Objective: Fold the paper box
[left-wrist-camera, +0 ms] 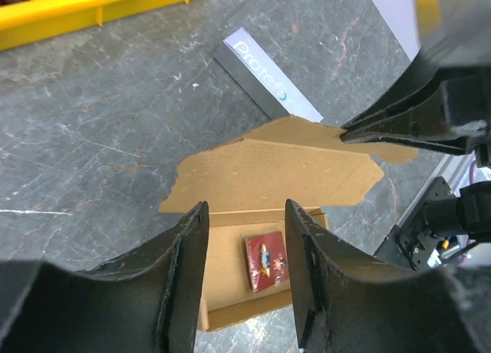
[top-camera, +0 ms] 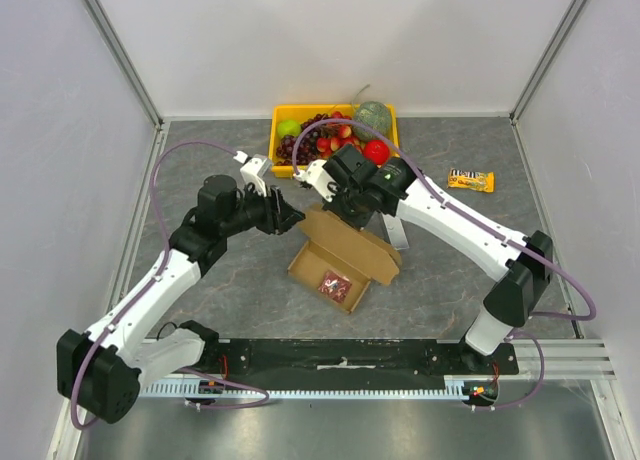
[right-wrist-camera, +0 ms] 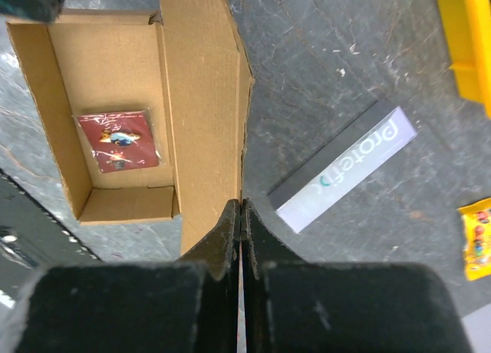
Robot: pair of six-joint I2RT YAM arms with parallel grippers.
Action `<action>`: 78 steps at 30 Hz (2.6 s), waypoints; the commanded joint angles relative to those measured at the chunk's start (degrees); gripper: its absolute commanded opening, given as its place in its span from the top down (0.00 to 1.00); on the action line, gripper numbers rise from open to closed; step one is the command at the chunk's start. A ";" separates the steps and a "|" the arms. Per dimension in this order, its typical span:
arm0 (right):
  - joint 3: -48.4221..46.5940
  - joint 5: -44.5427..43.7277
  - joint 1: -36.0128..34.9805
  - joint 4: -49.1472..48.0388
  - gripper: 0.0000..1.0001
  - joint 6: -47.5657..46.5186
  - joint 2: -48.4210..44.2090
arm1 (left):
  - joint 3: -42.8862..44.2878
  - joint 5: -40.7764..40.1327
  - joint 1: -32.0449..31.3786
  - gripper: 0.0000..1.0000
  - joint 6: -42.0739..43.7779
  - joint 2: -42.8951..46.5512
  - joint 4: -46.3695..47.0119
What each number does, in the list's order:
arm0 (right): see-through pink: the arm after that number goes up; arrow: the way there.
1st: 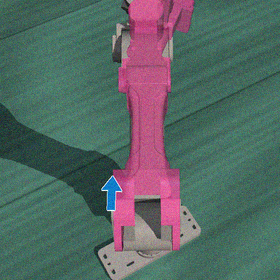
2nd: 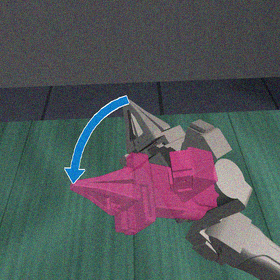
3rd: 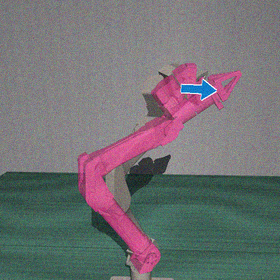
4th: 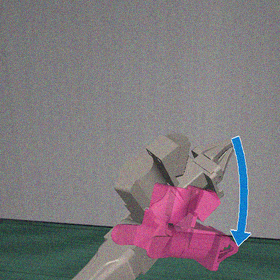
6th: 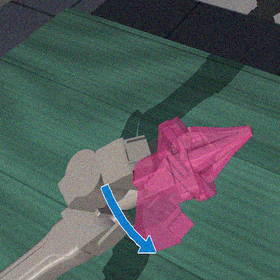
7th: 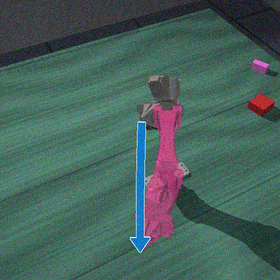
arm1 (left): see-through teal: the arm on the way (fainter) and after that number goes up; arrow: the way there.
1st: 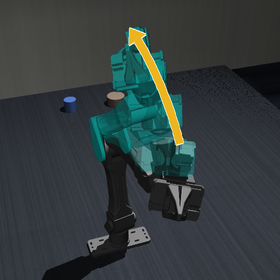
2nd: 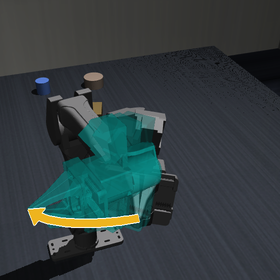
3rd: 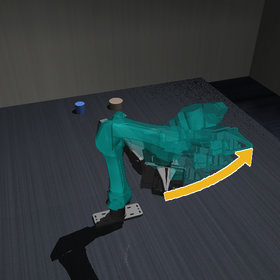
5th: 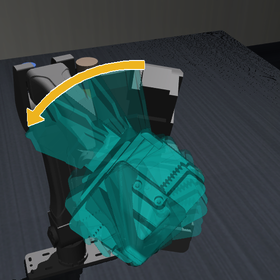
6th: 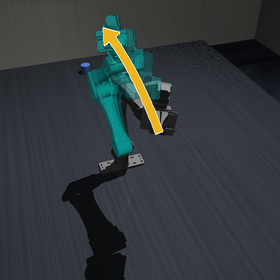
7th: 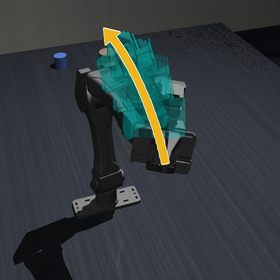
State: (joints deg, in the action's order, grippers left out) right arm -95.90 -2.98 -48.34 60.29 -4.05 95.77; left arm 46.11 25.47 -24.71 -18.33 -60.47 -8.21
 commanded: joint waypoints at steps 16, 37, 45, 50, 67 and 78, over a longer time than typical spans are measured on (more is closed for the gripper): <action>-3.07 -2.82 -4.75 -1.40 1.00 -18.44 0.65 | -11.47 -20.36 0.63 0.50 -4.96 6.94 1.52; -0.25 -1.23 -6.68 -8.44 1.00 -23.81 0.91 | -15.69 -13.27 0.89 0.52 -6.11 1.40 11.54; 0.36 -2.91 -6.68 -9.40 1.00 -23.46 1.88 | -20.00 -8.69 0.89 0.53 -6.37 6.67 12.77; 0.36 -2.03 -6.68 -9.76 1.00 -22.58 2.23 | -22.11 -7.20 0.80 0.53 -6.90 7.73 15.50; 0.19 -0.97 -6.68 -10.02 1.00 -20.82 3.29 | -20.71 0.10 0.72 0.54 -7.16 5.72 20.95; -0.34 0.43 -6.77 -10.11 1.00 -20.12 3.73 | -20.27 -0.25 0.54 0.55 -6.63 3.08 23.06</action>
State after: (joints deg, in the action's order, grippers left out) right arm -95.24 -4.54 -54.65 51.66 -25.26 99.37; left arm 24.25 23.70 -24.08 -24.12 -56.51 10.94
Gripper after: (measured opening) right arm 0.006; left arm 0.456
